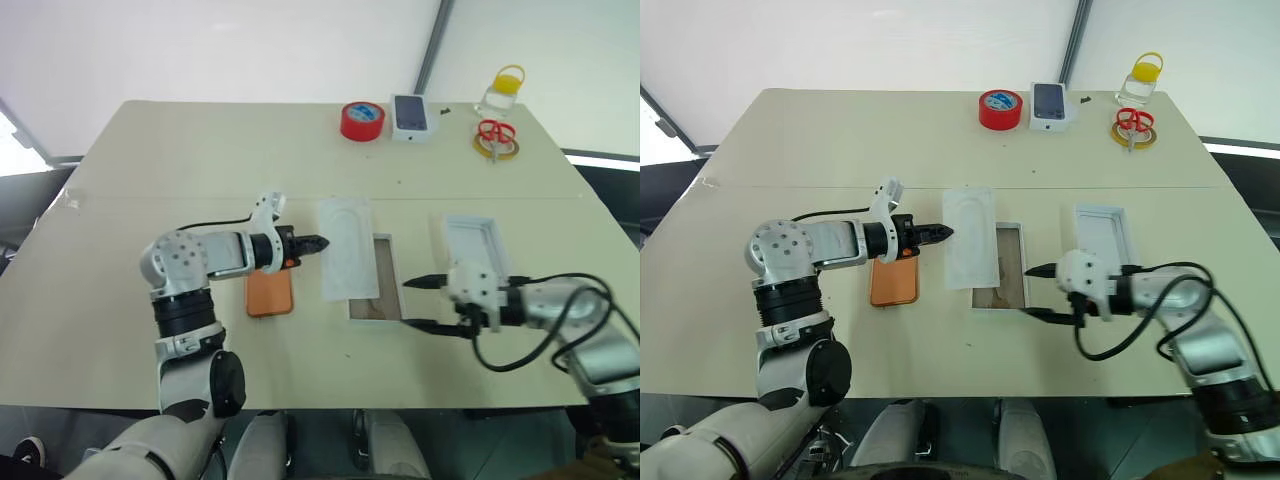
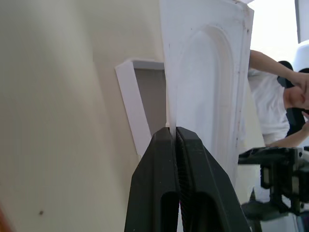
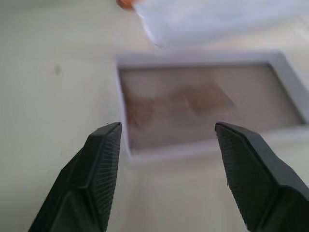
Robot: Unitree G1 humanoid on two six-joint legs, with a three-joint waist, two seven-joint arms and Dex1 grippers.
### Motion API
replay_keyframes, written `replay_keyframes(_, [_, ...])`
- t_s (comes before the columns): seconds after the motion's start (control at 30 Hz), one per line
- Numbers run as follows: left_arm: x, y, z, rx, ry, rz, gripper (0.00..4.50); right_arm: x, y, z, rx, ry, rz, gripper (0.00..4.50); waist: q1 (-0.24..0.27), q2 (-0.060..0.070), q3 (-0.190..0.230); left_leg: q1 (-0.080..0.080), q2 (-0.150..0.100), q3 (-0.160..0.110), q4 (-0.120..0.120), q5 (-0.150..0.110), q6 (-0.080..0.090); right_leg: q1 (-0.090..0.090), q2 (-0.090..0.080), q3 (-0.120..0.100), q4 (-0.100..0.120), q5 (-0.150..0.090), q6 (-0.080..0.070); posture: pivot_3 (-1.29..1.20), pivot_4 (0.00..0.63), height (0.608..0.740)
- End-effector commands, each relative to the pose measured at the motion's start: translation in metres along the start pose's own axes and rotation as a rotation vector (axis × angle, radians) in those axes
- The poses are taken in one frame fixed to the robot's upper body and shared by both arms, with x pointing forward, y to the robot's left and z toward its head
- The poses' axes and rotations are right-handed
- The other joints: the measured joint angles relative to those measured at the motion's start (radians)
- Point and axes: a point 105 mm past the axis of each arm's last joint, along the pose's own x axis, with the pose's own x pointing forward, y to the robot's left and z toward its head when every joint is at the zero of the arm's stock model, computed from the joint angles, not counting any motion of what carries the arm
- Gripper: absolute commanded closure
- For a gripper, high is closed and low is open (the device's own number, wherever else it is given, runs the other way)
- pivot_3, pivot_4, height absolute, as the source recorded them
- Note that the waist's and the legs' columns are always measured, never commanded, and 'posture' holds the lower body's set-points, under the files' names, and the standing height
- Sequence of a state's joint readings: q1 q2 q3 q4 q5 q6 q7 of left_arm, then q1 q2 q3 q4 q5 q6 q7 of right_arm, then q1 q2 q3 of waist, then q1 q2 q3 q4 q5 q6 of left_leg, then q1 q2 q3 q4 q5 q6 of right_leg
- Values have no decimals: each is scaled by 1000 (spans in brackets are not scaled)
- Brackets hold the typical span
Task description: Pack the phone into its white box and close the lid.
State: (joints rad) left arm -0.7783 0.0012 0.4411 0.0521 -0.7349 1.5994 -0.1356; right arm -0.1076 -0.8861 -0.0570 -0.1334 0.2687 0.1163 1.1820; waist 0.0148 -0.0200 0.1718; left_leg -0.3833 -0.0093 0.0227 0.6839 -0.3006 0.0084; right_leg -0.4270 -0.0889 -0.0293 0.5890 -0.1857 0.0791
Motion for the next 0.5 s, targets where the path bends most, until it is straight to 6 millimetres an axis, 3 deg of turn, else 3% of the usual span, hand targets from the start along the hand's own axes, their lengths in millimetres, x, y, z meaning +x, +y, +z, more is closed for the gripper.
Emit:
replay_keyframes(0.03, [13,-1,-6,-12,-1,11,4500,-13,-20,-3,0,-11,-120,1144,-3,0,0,0,0,0,0,0,0,0,0,0,0,0,0,0,150,739])
replay_keyframes(0.13, [21,-2,-16,-20,30,3,4500,-13,-31,-6,-18,-21,-194,1144,-7,0,0,1,1,1,0,0,0,0,1,0,0,0,0,0,150,739])
replay_keyframes(0.4, [27,-2,-16,-3,21,34,4500,-4,-28,-4,-35,-46,-207,1144,0,0,0,0,1,0,0,0,0,-1,1,0,0,0,0,0,150,739])
replay_keyframes(0.5, [27,-10,-14,3,23,-6,3545,-5,-31,-4,-47,-40,-215,1070,-1,0,0,-1,1,0,0,0,0,-1,1,0,-1,0,0,0,150,739])
